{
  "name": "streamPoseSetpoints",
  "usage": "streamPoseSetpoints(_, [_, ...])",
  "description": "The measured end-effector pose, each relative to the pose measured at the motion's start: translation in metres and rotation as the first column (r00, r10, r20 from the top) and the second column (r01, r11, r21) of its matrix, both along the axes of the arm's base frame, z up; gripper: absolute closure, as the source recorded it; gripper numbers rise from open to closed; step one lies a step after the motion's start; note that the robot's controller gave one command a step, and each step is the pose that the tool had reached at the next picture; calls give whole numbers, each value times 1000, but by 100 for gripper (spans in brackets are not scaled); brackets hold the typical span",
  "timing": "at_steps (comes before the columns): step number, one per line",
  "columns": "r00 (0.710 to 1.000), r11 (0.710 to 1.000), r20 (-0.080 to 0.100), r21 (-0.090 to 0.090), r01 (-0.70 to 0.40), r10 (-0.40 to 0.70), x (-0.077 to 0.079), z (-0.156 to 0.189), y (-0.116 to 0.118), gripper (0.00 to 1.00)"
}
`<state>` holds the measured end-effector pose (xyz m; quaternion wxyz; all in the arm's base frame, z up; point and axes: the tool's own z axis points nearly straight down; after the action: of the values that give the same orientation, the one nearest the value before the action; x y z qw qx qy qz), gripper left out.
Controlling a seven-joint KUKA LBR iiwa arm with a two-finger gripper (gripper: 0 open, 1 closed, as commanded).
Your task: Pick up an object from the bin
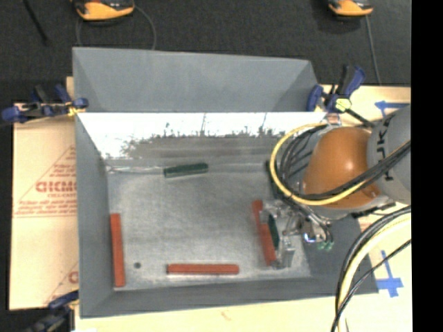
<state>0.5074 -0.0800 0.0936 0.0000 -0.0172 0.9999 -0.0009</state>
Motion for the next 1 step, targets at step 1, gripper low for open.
streamPoseSetpoints(1, [999, 999, 2, 2, -41, 41, -27, -7, 12, 0])
